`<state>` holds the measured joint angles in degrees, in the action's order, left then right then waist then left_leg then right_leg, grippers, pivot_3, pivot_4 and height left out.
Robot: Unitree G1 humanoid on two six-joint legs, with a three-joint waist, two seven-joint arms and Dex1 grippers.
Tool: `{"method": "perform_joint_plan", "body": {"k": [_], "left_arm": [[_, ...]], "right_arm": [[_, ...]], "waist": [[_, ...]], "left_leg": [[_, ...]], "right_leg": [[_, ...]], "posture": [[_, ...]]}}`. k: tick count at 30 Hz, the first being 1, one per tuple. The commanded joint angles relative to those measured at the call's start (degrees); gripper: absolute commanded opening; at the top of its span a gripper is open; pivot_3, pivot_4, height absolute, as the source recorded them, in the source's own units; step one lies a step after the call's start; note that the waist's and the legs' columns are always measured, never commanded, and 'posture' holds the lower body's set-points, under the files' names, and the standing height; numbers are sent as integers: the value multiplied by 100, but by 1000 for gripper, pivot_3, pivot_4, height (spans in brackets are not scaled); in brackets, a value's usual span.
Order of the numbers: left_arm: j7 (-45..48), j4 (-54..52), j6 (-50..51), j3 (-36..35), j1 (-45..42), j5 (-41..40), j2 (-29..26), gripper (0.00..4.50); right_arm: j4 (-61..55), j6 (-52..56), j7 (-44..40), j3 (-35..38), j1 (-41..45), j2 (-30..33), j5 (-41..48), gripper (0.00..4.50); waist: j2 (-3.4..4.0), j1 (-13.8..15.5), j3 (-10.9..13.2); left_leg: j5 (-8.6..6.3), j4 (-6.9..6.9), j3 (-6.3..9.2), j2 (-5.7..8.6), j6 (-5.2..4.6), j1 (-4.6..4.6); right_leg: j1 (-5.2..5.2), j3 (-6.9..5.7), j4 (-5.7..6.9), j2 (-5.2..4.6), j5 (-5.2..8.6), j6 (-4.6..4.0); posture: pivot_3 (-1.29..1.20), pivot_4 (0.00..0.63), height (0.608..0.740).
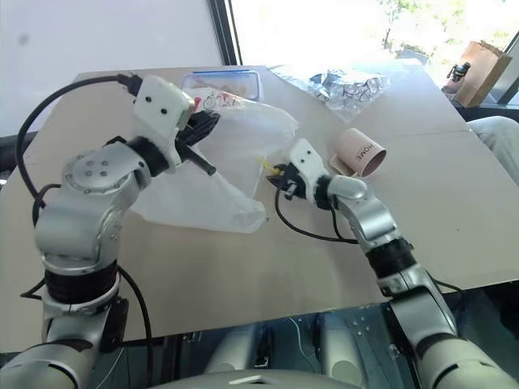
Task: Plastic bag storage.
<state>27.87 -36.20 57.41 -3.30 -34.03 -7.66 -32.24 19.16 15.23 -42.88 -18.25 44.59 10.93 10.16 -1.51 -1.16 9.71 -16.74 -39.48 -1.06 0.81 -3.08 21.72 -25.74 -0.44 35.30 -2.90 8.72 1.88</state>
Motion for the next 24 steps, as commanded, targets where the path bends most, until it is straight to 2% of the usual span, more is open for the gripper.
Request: {"method": "perform_joint_plan", "body": {"k": [1, 3, 5, 7, 11, 14, 17, 21, 24], "left_arm": [[-43, -551, 139, -270, 64, -215, -18, 0], [-105, -666, 200, -313, 82, -277, -3, 0], [-195, -739, 294, -395, 64, -351, 63, 0], [-287, -800, 410, -453, 62, -411, 118, 0], [-495, -823, 528, -530, 179, -390, 151, 0], [-636, -738, 474, -529, 263, -334, 156, 0], [-809, -533, 367, -417, 288, -205, 151, 0], [-1103, -132, 205, -257, 226, 15, 184, 0], [-1207, 266, -39, -84, 133, 193, 142, 0]], "right_arm": [[1101, -796, -297, -96, 751, -912, -57, 723], [1902, -1068, -319, 12, 1232, -1457, -84, 723], [2577, -1395, -265, 258, 1612, -1892, -8, 1730], [2989, -1748, -183, 359, 1849, -2096, -115, 2532], [2985, -2241, 122, 447, 1801, -2047, -325, 4428], [2188, -1995, -226, 399, 1292, -1689, -306, 4428], [798, -1385, -329, 448, 641, -1162, -231, 4428], [-1211, -216, 36, 586, -184, -403, -327, 4428], [-2208, 563, 426, 526, -704, 322, -926, 4428]], "waist": [[0, -28, 0], [1, -74, 1], [2, -82, 1], [3, -45, 2], [6, -3, 4], [8, -20, 5], [9, 0, 5], [10, 42, 6], [11, 33, 6]], "left_leg": [[0, 1, 1, -2, 1, -1], [2, 4, 2, -2, 4, 2], [2, 6, 4, 0, 5, 2], [2, 8, 20, 9, 6, 6], [1, 8, 39, 25, 8, 13], [7, 21, 42, 20, 19, 11], [10, 24, 51, 18, 24, 14], [10, 17, 55, 26, 23, 18], [11, 18, 52, 23, 25, 12]], "right_leg": [[0, 0, 1, 1, 0, -1], [-7, 1, 5, 0, 0, -1], [-9, 1, 7, -2, 0, -1], [-7, -13, 2, -15, 0, -1], [-5, -23, -2, -25, 0, 0], [-8, -26, 4, -19, 1, -2], [-8, -34, 4, -19, 4, -6], [-6, -36, -2, -26, 3, -5], [-8, -34, 4, -21, 4, -7]], "posture": [[0, 150, 740], [0, 150, 740], [0, 150, 740], [0, 150, 740], [0, 150, 740], [0, 150, 740], [0, 150, 740], [0, 150, 740], [0, 150, 740]]}}
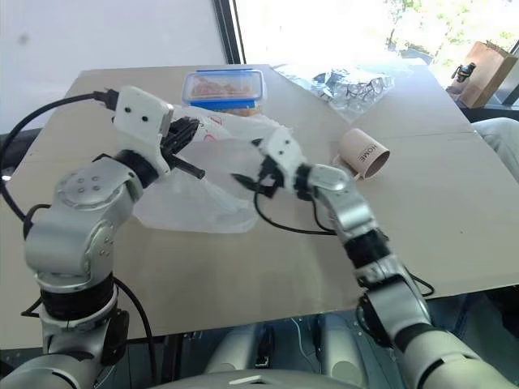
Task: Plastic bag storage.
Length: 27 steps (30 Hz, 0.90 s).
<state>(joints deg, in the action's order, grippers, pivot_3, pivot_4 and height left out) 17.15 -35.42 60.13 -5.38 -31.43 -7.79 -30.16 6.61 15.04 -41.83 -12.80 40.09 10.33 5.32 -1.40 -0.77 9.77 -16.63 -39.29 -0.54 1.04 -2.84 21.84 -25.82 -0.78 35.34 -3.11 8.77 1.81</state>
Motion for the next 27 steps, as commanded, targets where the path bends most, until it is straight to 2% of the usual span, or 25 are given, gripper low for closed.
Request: {"method": "perform_joint_plan", "body": {"k": [1, 7, 14, 17, 24, 27], "left_arm": [[-152, 286, -381, 158, -168, 230, -55, 0], [-132, 565, -690, 324, -329, 256, -17, 0], [-151, 609, -772, 346, -359, 259, -7, 0], [-175, 524, -726, 316, -323, 272, 10, 0], [-227, 411, -650, 246, -221, 275, 20, 0], [-252, 391, -626, 256, -218, 272, 38, 0]], "right_arm": [[-1065, 791, 460, -41, -368, 554, -638, 4428], [-282, 1320, 1242, 109, -308, 846, -1183, 4428], [1795, 1192, 1376, 267, 337, 834, -1119, 4428], [2291, 1054, 1280, 253, 495, 886, -1109, 3623], [2112, 1054, 919, 83, 493, 1162, -1212, 187], [1805, 1156, 693, -28, 396, 1353, -1283, 64]], "waist": [[0, -6, 0], [-1, -11, 0], [-2, -12, 1], [-3, -2, 0], [-3, 1, -1], [-3, 8, -1]], "left_leg": [[1, 1, -1, 0, 1, -3], [4, 0, -20, -1, 4, -11], [4, 0, -24, -3, 1, -11], [3, 0, -26, -3, 0, -12], [1, -1, -20, -2, -3, -10], [2, 0, -16, -7, -2, -9]], "right_leg": [[0, 0, 4, 0, 3, -4], [-1, 13, 19, 1, 5, -8], [0, 17, 17, 2, 5, -8], [1, 18, 15, 2, 4, -8], [4, 15, 11, 0, 4, -7], [4, 11, 11, 2, 5, -8]], "posture": [[0, 150, 740], [0, 150, 740], [0, 150, 740], [0, 150, 740], [0, 150, 740], [0, 150, 740]]}}
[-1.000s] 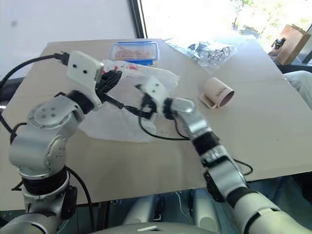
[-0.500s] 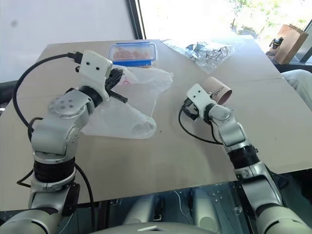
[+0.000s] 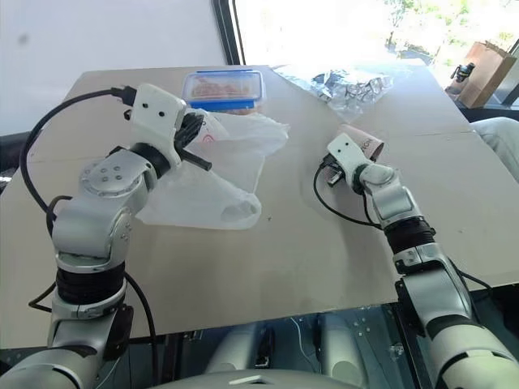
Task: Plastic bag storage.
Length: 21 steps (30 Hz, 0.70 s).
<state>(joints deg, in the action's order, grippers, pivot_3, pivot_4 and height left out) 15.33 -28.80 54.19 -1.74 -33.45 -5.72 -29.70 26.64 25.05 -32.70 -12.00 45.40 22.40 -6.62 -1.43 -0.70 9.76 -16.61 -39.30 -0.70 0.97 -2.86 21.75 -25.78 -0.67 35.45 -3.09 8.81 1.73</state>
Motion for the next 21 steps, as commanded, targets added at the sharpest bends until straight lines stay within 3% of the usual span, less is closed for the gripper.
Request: {"method": "perform_joint_plan", "body": {"k": [1, 9, 13, 21], "left_arm": [[-80, -260, -38, -110, -24, 65, -5, 0], [-183, -137, -107, -181, -74, 76, 56, 0], [-156, -133, -18, -382, -150, -84, 141, 0], [27, -358, 217, -581, -118, -352, -2, 0]], "right_arm": [[-315, 142, -286, -129, -169, 216, -104, 64], [-1966, -216, -1177, -96, -618, 504, 408, 64], [-2791, -399, -1688, -269, -712, 258, 850, 64], [-2502, -965, -1805, -906, -457, -609, 822, 64]], "waist": [[0, 1, 0], [0, -10, 1], [1, -41, 2], [1, 4, 2]], "left_leg": [[0, 0, 1, 0, 0, 1], [0, 1, 2, -2, 0, 3], [-1, 0, -7, -10, 0, 1], [0, -2, -3, -5, 0, 2]], "right_leg": [[0, -1, 0, 0, 0, 0], [-1, -1, -6, 2, 0, 1], [-3, 5, -6, 10, 0, 1], [-2, 0, -4, 6, 0, 1]], "posture": [[0, 150, 740], [0, 150, 740], [0, 150, 740], [0, 150, 740]]}}
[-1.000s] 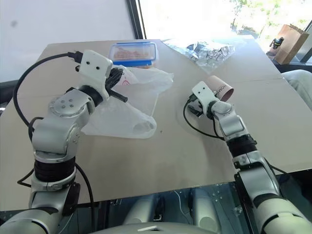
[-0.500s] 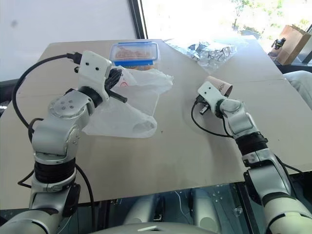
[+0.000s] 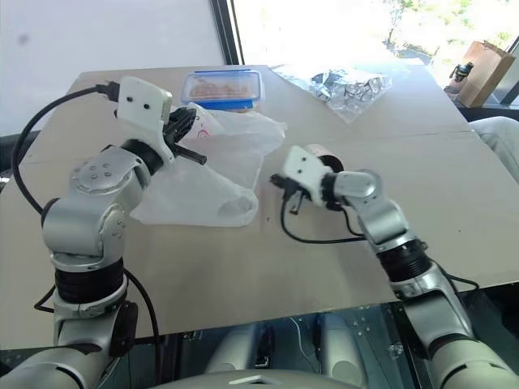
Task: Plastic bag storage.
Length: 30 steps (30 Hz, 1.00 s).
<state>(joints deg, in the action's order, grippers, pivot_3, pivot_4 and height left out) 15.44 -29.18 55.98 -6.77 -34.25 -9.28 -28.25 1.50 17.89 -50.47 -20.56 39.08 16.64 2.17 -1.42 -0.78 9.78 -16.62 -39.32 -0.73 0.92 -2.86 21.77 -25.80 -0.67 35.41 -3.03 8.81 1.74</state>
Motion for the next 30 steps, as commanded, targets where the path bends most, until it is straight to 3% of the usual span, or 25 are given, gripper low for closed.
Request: {"method": "perform_joint_plan", "body": {"k": [1, 7, 13, 17, 22, 25, 30], "left_arm": [[-12, -347, 81, -95, -27, 14, -158, 0], [-129, -486, 248, -129, 12, 48, -181, 0], [-155, -451, 203, -59, 50, 73, -181, 0], [-108, -311, 106, -11, 7, 74, -193, 0], [-40, -118, -63, 62, -44, 80, -218, 0], [-19, -49, -160, 145, -68, 95, -209, 0], [-10, 19, -232, 205, -133, 120, -225, 0]], "right_arm": [[34, -318, -36, -98, 171, -23, -111, 64], [-568, -57, -229, 100, -144, 425, 39, 64], [-2106, 630, -21, 757, -790, 904, 516, 2911], [-3171, 801, -75, 1226, -1336, 1619, 600, 2911], [-3379, 589, 431, 1452, -1920, 2520, -332, 2911], [-3038, 275, 767, 1308, -2189, 2653, -760, 2911], [-2330, -24, 1399, 1018, -2259, 2212, -1218, 2911]], "waist": [[0, 19, 0], [0, 39, 0], [0, 13, 0], [0, 52, 1], [-4, 96, 0], [-4, 94, 1], [-6, 90, 1]], "left_leg": [[0, 0, 4, 0, 0, 2], [0, 0, 17, 6, 1, 10], [0, 2, 18, 2, 2, 9], [-1, 0, 21, 4, 1, 11], [-1, -1, 16, 6, 0, 6], [0, -1, 1, 2, 1, 0], [0, -6, -9, 0, 0, -1]], "right_leg": [[0, -4, -1, -1, 0, 0], [0, -14, -10, -7, 0, 0], [-1, -13, -9, -5, 1, -1], [1, -17, -10, -6, 1, 0], [6, -16, -10, -6, 2, 1], [7, -7, -9, -3, 3, 0], [7, 2, -9, 2, 3, 1]], "posture": [[0, 150, 740], [0, 150, 740], [0, 150, 740], [0, 150, 740], [0, 150, 740], [0, 150, 740], [0, 150, 740]]}}
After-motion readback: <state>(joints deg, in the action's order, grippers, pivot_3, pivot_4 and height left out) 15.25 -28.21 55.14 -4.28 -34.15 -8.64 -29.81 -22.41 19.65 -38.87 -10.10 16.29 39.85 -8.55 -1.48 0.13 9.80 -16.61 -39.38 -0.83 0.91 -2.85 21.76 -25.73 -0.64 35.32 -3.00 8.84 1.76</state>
